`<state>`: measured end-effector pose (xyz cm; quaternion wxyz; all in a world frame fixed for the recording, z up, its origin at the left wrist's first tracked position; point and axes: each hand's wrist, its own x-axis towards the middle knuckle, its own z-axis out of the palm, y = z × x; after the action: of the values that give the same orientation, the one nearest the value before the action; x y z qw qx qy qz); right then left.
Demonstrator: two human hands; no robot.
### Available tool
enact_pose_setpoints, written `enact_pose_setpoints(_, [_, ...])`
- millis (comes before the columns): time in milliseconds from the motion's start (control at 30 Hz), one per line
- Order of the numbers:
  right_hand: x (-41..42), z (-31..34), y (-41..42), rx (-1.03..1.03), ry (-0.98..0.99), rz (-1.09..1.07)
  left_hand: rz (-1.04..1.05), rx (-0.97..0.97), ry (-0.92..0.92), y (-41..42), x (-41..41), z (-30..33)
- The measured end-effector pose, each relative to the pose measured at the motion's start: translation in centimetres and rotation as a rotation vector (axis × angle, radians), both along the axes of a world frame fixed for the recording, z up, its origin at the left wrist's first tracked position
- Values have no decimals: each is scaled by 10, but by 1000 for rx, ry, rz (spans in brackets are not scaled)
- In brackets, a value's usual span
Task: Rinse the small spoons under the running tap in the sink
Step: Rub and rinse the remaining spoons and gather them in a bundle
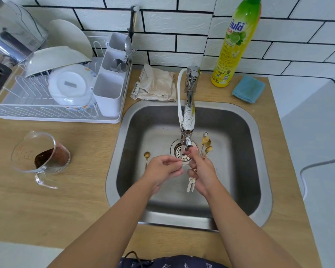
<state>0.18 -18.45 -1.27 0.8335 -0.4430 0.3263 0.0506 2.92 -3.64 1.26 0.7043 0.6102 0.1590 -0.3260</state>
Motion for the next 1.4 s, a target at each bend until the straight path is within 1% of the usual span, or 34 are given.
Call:
enact_pose_setpoints(67, [2, 2, 5, -68, 54, 4, -55, 88, -73, -14, 0, -4])
enact_pose_setpoints(133, [7, 4, 6, -185, 94, -20, -138, 217, -153, -16, 3, -11])
enact_pose_setpoints(200, [9, 4, 0, -313, 127, -46, -249, 407, -257, -6, 10, -20])
enact_pose_setpoints(233, [9, 4, -5, -329, 137, -71, -305, 551, -324, 3, 15, -25])
enact_pose_setpoints(267, [8, 3, -11, -292, 139, -107, -347, 725, -396, 14, 19, -32])
enact_pose_setpoints(300, [7, 4, -16, -207, 131, -143, -370, 901, -466, 24, 23, -39])
enact_pose_setpoints(333, [6, 4, -21, -105, 113, -165, -383, 1043, -511, 34, 26, -47])
enact_pose_setpoints(367, [4, 4, -24, -4, 88, -172, -401, 1144, -514, 41, 28, -54])
enact_pose_setpoints(433, [1, 4, -26, 131, 40, -157, -468, 1230, -425, 47, 29, -61])
enact_pose_setpoints(500, [0, 3, -26, 162, 17, -155, -560, 1252, -376, 46, 30, -63])
enact_pose_setpoints(567, [0, 3, -28, 161, 0, -176, -596, 1276, -379, 44, 30, -63])
enact_pose_setpoints(633, [1, 3, -30, 185, -4, -202, -574, 1294, -384, 42, 27, -62])
enact_pose_setpoints(700, [1, 2, -32, 203, 17, -213, -583, 1271, -405, 38, 25, -59])
enact_pose_setpoints(800, [1, -1, -30, 128, 66, -191, -644, 1143, -503, 26, 25, -55])
enact_pose_setpoints(867, [1, -3, -24, 81, 90, -187, -605, 1019, -562, 16, 21, -51])
enact_pose_setpoints(900, [1, -5, -21, 48, 106, -186, -556, 947, -565, 12, 18, -48])
enact_pose_setpoints(1000, [2, -11, -8, -119, 183, -141, -401, 725, -468, 0, 9, -41])
enact_pose_setpoints(1067, [1, -15, 1, -223, 217, -75, -350, 634, -437, -5, 6, -36])
enact_pose_setpoints(1167, [2, -15, 13, -345, 210, 29, -299, 540, -392, -9, 1, -27])
enact_pose_setpoints(1333, [9, -17, 16, -507, 173, 58, -222, 445, -266, -6, -3, -22])
enact_pose_setpoints(1400, [11, -18, 15, -544, 135, 105, -221, 434, -249, -1, -3, -20])
